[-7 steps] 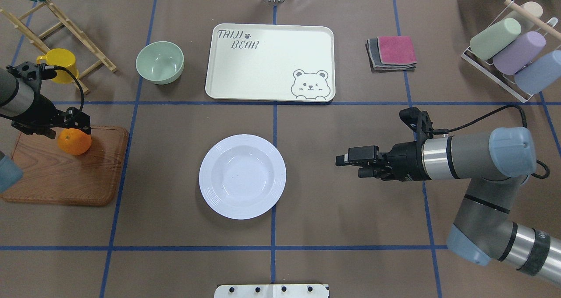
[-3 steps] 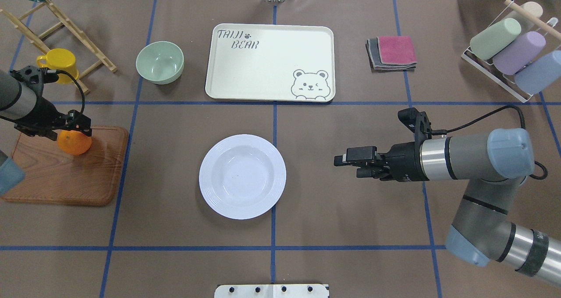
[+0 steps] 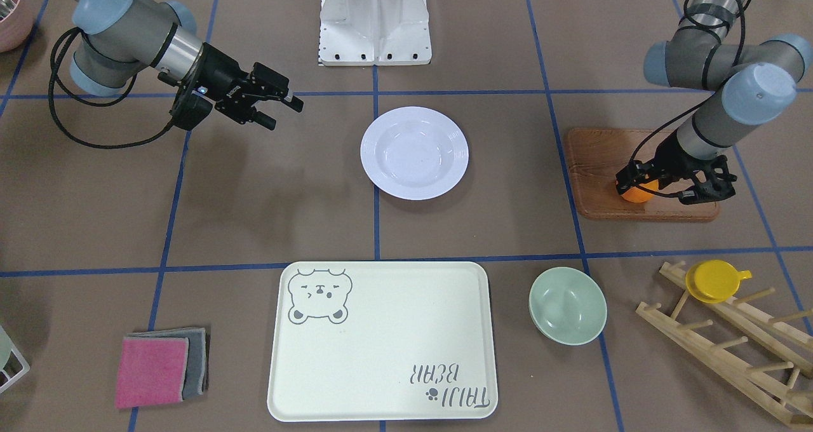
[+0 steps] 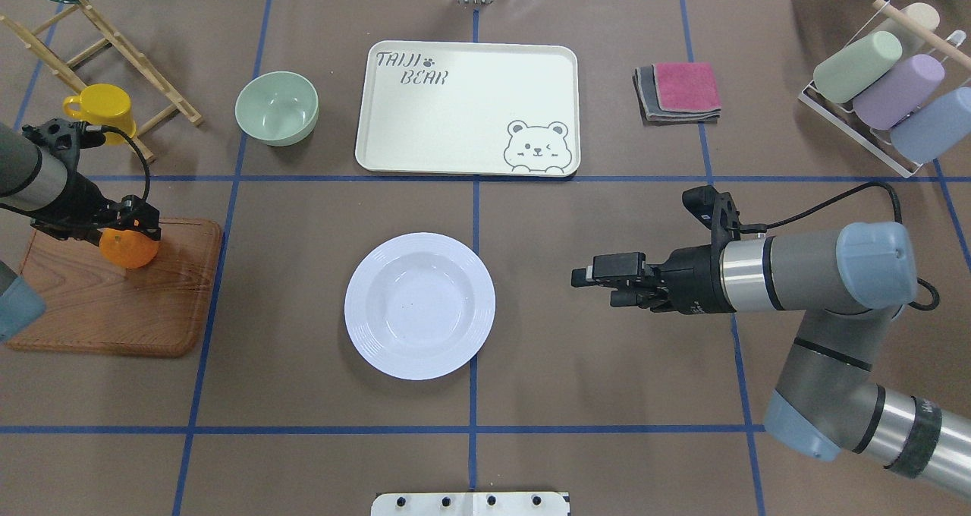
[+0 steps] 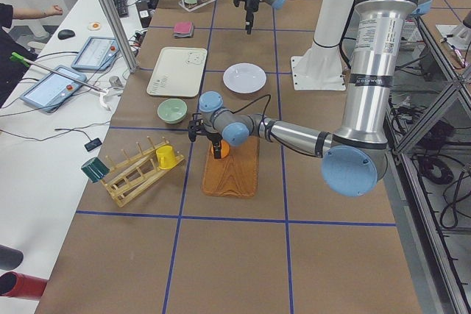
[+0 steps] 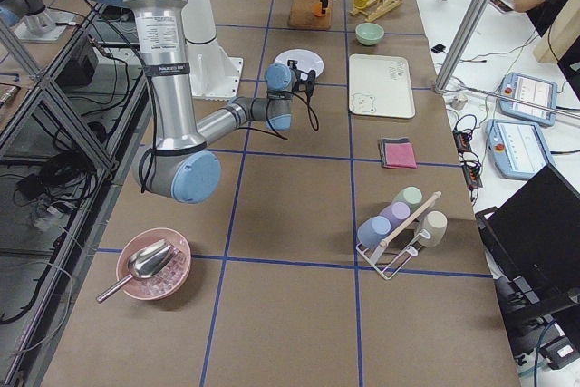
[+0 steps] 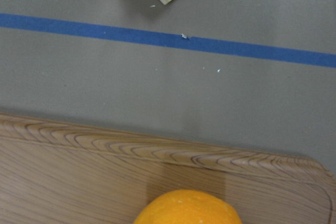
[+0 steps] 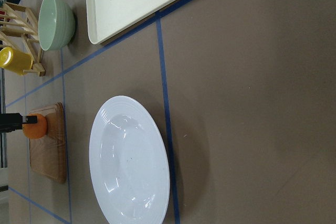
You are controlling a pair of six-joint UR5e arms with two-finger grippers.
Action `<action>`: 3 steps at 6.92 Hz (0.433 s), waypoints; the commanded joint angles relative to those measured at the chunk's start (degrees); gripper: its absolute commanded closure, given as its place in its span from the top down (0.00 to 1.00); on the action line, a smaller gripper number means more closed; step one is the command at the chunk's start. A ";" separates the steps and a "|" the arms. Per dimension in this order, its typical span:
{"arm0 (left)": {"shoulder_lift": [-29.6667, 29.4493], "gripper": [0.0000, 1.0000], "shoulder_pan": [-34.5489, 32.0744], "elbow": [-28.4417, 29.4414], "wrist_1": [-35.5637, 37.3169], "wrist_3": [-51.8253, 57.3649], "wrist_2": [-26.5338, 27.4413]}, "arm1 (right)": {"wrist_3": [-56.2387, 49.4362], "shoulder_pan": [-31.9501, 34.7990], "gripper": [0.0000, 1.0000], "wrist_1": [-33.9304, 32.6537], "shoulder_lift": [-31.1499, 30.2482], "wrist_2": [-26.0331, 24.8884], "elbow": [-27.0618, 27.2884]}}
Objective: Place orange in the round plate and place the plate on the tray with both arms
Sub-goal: 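Lower the left gripper and grasp the orange on the wooden board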
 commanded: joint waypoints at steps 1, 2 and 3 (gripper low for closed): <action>-0.53 0.70 0.04 -0.79 0.28 -1.32 -0.41 | 0.18 -1.45 0.99 0.02 1.48 -2.14 -0.53; -2.63 0.70 0.04 -2.88 1.85 -4.03 -0.59 | 0.79 -1.72 0.99 0.11 2.18 -2.76 -1.66; -7.78 0.70 0.13 -4.47 7.78 -7.89 -0.59 | 1.06 -2.51 0.99 4.46 4.10 -5.55 -5.42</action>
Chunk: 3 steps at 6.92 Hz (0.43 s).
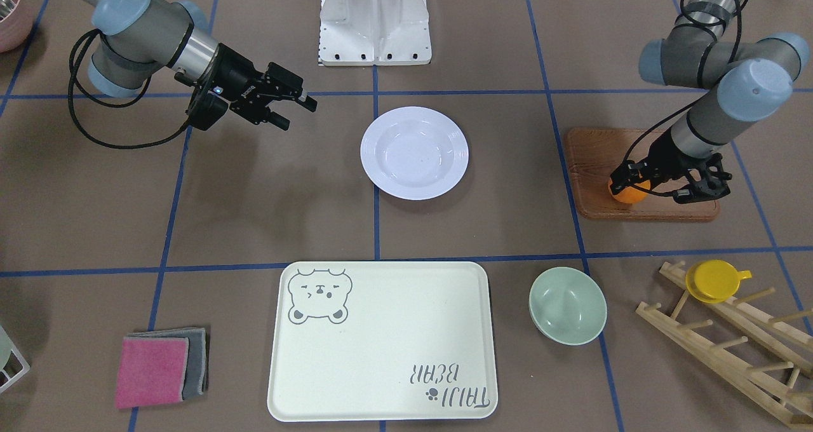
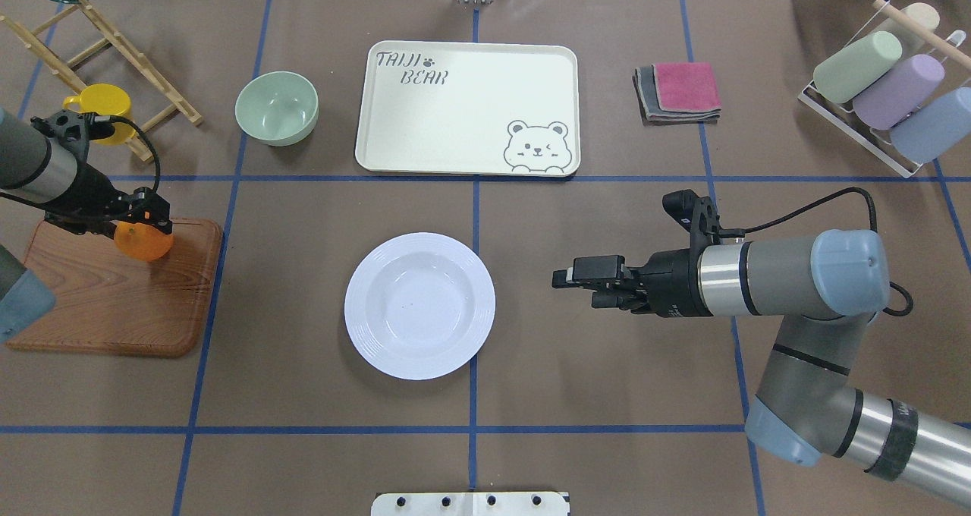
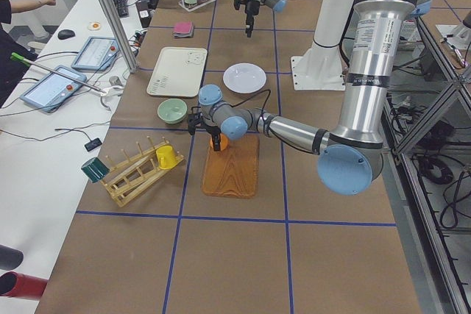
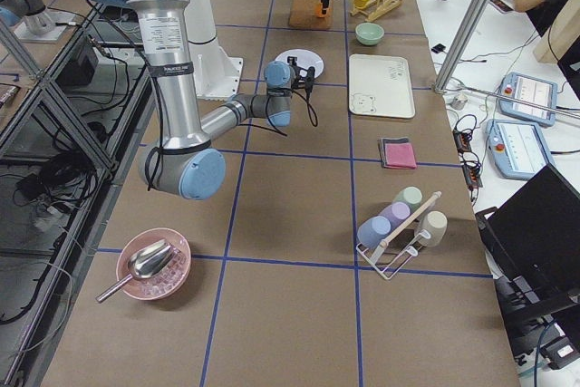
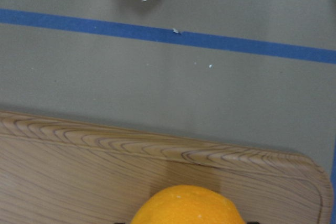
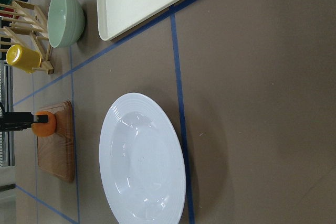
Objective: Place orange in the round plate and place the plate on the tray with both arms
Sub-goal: 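Carry the orange over the white plate while the right gripper grips the plate rim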
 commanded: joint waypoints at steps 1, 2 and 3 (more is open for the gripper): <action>-10.33 0.70 2.06 -3.79 9.93 -9.77 -0.01 | 3.03 -3.06 0.99 10.21 4.67 -5.76 -9.06; -14.21 0.70 6.52 -4.07 11.20 -15.74 0.77 | 3.57 -4.39 0.99 10.27 8.00 -7.10 -12.07; -17.47 0.70 9.79 -3.90 11.47 -20.67 3.22 | 3.32 -6.05 0.99 10.36 8.47 -9.98 -13.41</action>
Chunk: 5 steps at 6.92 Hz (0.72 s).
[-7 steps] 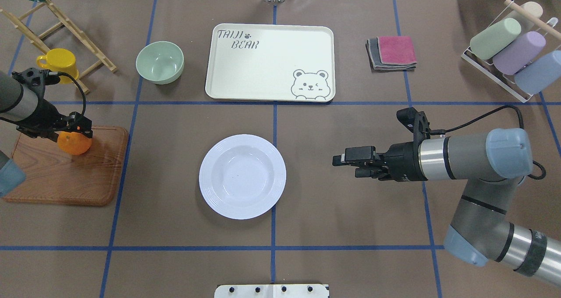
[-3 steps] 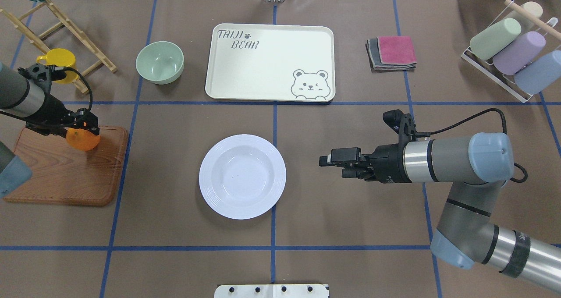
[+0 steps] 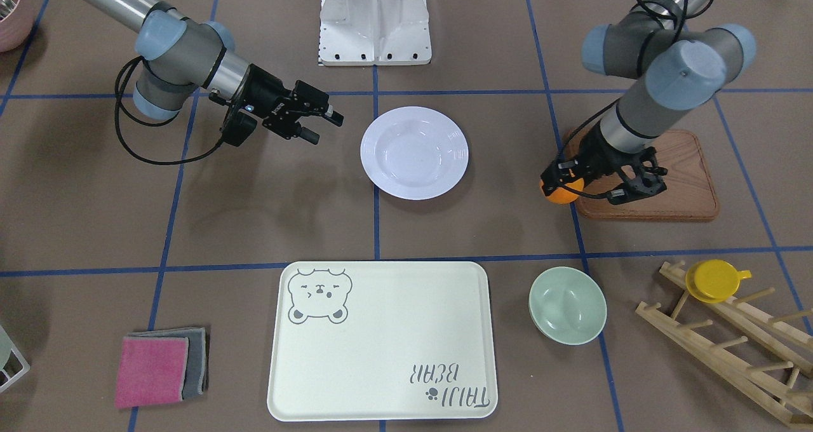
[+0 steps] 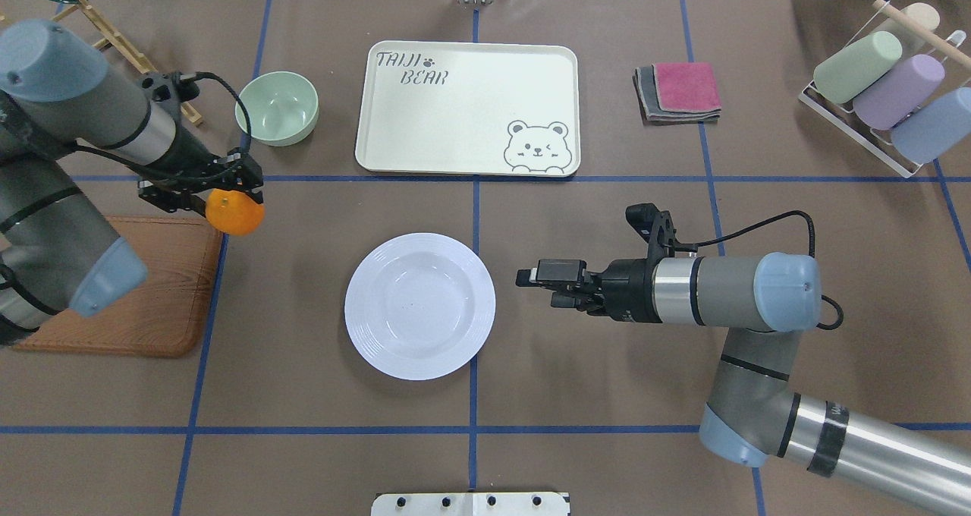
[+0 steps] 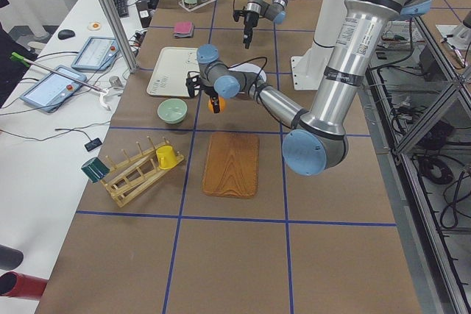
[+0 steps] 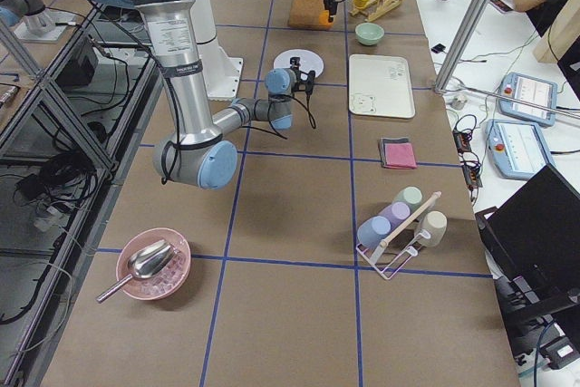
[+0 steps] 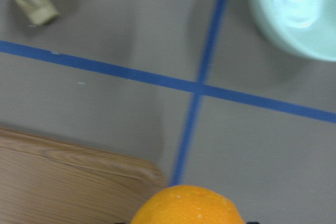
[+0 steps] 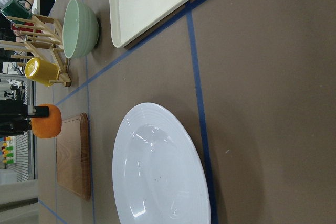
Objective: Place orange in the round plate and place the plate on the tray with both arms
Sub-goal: 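Carry the orange over the white plate while the right gripper grips the plate rim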
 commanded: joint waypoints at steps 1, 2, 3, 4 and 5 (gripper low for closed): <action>-6.22 0.70 7.31 0.22 1.31 -8.82 5.17 | 0.07 -3.10 0.98 0.04 2.61 -3.61 -3.80; -8.24 0.71 9.69 0.40 1.31 -11.72 6.85 | -0.02 -3.72 0.98 -0.31 4.01 -4.14 -5.38; -9.83 0.72 12.07 0.83 1.31 -14.10 8.52 | -0.11 -3.90 0.97 -0.23 4.46 -5.27 -6.53; -10.02 0.73 13.22 0.84 1.31 -14.21 9.50 | -0.11 -3.98 0.96 -0.32 4.73 -5.46 -6.62; -9.93 0.76 13.93 0.84 1.23 -14.21 9.77 | -0.11 -4.07 0.96 -0.32 5.25 -5.63 -6.71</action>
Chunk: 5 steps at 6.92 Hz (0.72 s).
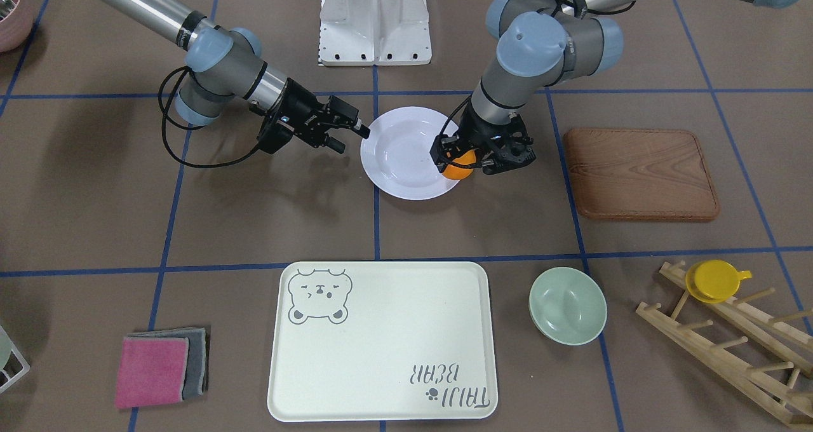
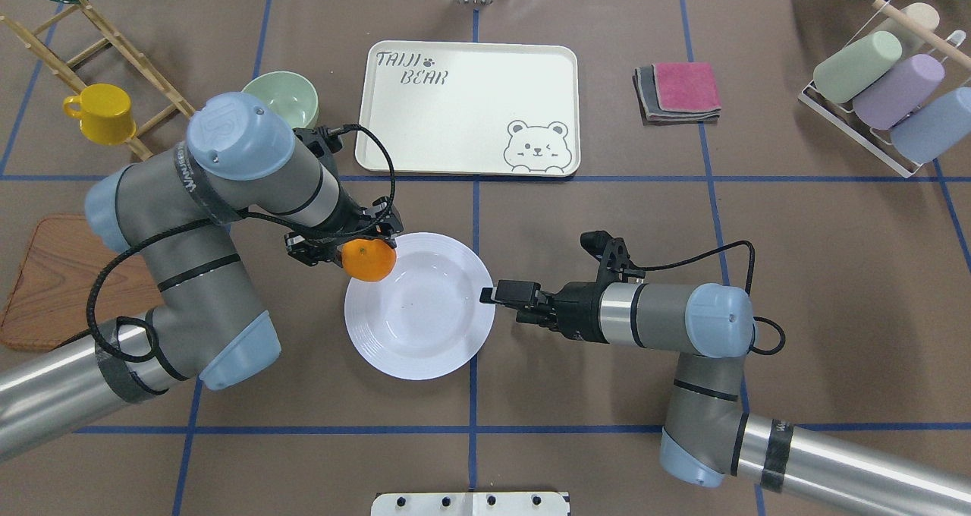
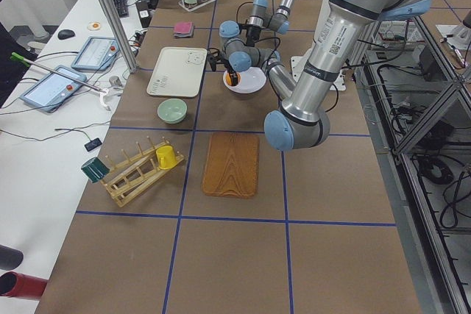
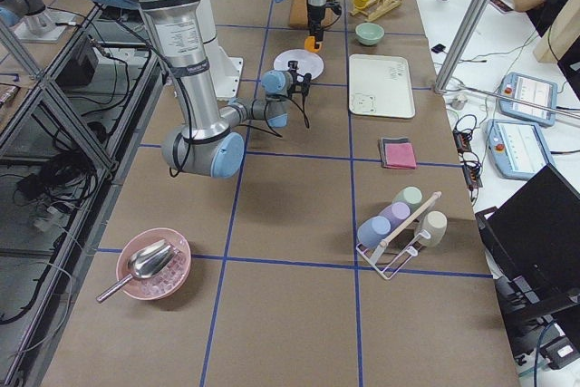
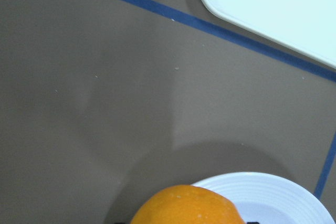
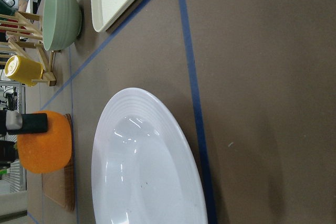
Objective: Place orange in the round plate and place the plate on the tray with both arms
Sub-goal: 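Carry the orange over the white plate while the right gripper grips the plate rim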
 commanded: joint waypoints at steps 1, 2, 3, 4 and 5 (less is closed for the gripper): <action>-0.24 0.79 2.03 0.14 -0.07 -0.40 1.28 | -0.02 -0.15 0.95 -0.12 0.86 -0.34 -0.28; -0.24 0.82 2.73 0.58 -0.24 -0.32 1.55 | -0.02 -0.15 0.94 -0.04 1.65 -0.43 -0.89; -0.24 0.83 2.74 0.58 -0.42 -0.32 1.55 | -0.10 -0.33 0.94 -0.04 3.39 -1.82 -2.90; -0.15 0.85 2.74 0.58 -0.42 -0.23 1.55 | -0.10 -0.68 0.94 -0.04 4.37 -2.45 -3.96; -0.07 0.94 2.74 0.58 -0.51 -0.14 1.55 | -0.10 -0.77 0.94 -0.04 4.38 -2.54 -3.97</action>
